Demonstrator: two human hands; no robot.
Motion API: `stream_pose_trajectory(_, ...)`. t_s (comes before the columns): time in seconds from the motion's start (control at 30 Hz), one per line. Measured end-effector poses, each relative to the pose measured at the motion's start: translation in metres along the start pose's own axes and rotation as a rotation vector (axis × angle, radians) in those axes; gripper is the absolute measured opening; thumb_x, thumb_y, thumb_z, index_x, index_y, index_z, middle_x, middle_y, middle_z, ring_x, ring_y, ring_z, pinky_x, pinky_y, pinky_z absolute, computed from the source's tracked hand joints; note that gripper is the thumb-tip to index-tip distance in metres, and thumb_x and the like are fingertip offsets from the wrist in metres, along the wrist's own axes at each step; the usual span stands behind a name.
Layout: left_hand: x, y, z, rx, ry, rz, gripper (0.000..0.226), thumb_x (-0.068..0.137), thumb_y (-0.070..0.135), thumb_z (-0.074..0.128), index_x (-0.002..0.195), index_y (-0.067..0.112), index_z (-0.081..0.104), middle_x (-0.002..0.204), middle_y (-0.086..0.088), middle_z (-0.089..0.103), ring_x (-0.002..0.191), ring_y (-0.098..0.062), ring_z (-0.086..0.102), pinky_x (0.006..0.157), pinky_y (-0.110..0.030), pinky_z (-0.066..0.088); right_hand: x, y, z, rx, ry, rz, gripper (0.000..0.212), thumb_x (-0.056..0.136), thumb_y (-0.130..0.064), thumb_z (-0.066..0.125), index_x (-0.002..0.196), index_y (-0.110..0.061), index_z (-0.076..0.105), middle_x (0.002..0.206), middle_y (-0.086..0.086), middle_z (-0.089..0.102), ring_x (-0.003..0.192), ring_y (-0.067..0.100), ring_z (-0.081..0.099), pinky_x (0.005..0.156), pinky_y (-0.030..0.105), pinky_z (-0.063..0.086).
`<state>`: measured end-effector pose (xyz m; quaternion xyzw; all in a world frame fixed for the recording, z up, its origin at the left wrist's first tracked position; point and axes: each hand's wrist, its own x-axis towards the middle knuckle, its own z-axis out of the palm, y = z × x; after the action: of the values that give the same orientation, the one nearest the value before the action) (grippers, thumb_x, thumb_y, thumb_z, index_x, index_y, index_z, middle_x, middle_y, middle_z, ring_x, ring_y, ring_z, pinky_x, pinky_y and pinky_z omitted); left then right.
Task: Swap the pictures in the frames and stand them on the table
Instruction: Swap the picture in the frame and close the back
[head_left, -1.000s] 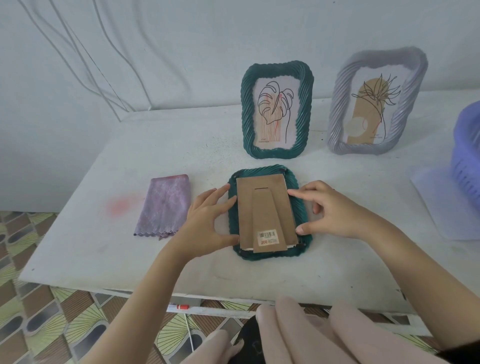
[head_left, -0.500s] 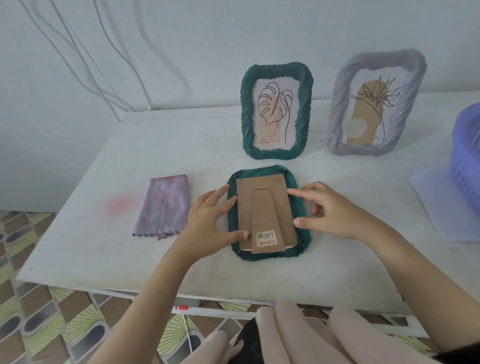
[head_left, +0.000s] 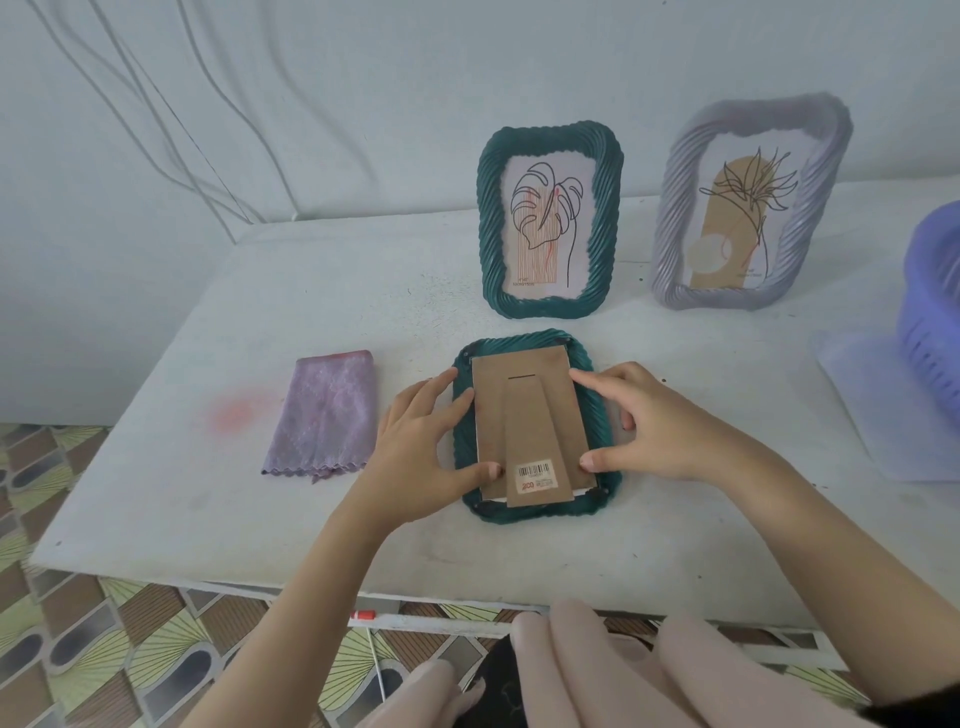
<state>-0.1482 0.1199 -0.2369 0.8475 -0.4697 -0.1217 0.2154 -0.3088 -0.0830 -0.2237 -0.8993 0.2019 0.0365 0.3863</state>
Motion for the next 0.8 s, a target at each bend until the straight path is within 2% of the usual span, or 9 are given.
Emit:
stream_pose_trajectory(0.1,0.002,0.001,-0.001,-0.056,0.084,-0.01,0.078,0.068,0.067,0.037,0.134,0.026,0.047,0.148,0.01,0.03,0.136,-0.013,0.017,0.107,-0.027,0.009,0.001,-0.006,-0.002,-0.088,0.033,0.025,0.078,0.075,-0.043,0.069,0.142,-0.033,0.03,0.131,-0.006,0.028,0.101,0.007,0.04,0.094,0.026,0.037)
stream_pose_trajectory(0.2,0.012,0.001,0.0,-0.077,0.2,-0.034,0.047,0.082,0.052,0.053,0.117,0.022,0.063,0.135,0.004,0.049,0.129,-0.017,0.035,0.102,-0.025,0.02,0.007,-0.011,-0.003,-0.163,0.22,0.013,0.051,0.082,-0.048,0.059,0.128,-0.028,0.05,0.129,-0.003,0.033,0.102,0.013,0.05,0.088,0.031,0.042)
stream_pose_trajectory(0.27,0.018,0.002,0.001,-0.142,0.275,-0.067,0.025,0.086,0.034,0.063,0.105,0.02,0.069,0.125,0.003,0.057,0.121,-0.015,0.043,0.096,-0.021,0.026,0.014,-0.012,-0.003,-0.175,0.343,0.001,0.041,0.085,-0.046,0.056,0.119,-0.024,0.056,0.125,-0.001,0.037,0.103,0.017,0.053,0.082,0.031,0.042)
stream_pose_trajectory(0.3,0.021,0.003,0.001,-0.173,0.306,-0.08,0.021,0.085,0.029,0.064,0.102,0.019,0.07,0.12,0.004,0.059,0.117,-0.012,0.045,0.095,-0.019,0.028,0.019,-0.011,-0.003,-0.178,0.391,-0.015,0.039,0.086,-0.045,0.055,0.119,-0.024,0.057,0.124,-0.001,0.038,0.103,0.018,0.054,0.08,0.029,0.042)
stream_pose_trajectory(0.37,0.027,0.004,0.001,-0.198,0.348,-0.087,0.024,0.083,0.027,0.067,0.105,0.019,0.068,0.118,0.005,0.06,0.113,-0.008,0.045,0.095,-0.02,0.031,0.026,-0.009,-0.004,-0.193,0.454,-0.051,0.04,0.085,-0.043,0.057,0.121,-0.024,0.055,0.122,0.0,0.04,0.103,0.018,0.053,0.076,0.027,0.041)
stream_pose_trajectory(0.43,0.034,0.004,0.0,-0.174,0.345,-0.084,0.034,0.082,0.028,0.068,0.114,0.02,0.063,0.125,0.001,0.056,0.118,-0.012,0.042,0.098,-0.021,0.028,0.032,-0.006,-0.004,-0.215,0.475,-0.069,0.045,0.084,-0.042,0.059,0.125,-0.025,0.053,0.122,0.002,0.041,0.105,0.019,0.052,0.075,0.028,0.042)
stream_pose_trajectory(0.63,0.048,0.002,0.0,-0.163,0.203,-0.113,0.05,0.084,0.026,0.064,0.132,0.026,0.05,0.147,-0.004,0.034,0.137,-0.021,0.022,0.111,-0.033,0.018,0.041,0.002,0.003,-0.135,0.399,-0.056,0.055,0.084,-0.036,0.063,0.135,-0.03,0.044,0.125,0.004,0.039,0.108,0.021,0.052,0.087,0.03,0.043)
stream_pose_trajectory(0.8,0.052,0.001,0.0,-0.112,0.125,-0.113,0.052,0.088,0.027,0.06,0.137,0.027,0.043,0.154,-0.007,0.018,0.143,-0.021,0.005,0.112,-0.03,0.006,0.044,0.003,0.002,-0.118,0.353,-0.04,0.051,0.086,-0.036,0.06,0.135,-0.031,0.045,0.124,0.0,0.039,0.11,0.016,0.05,0.089,0.026,0.039)
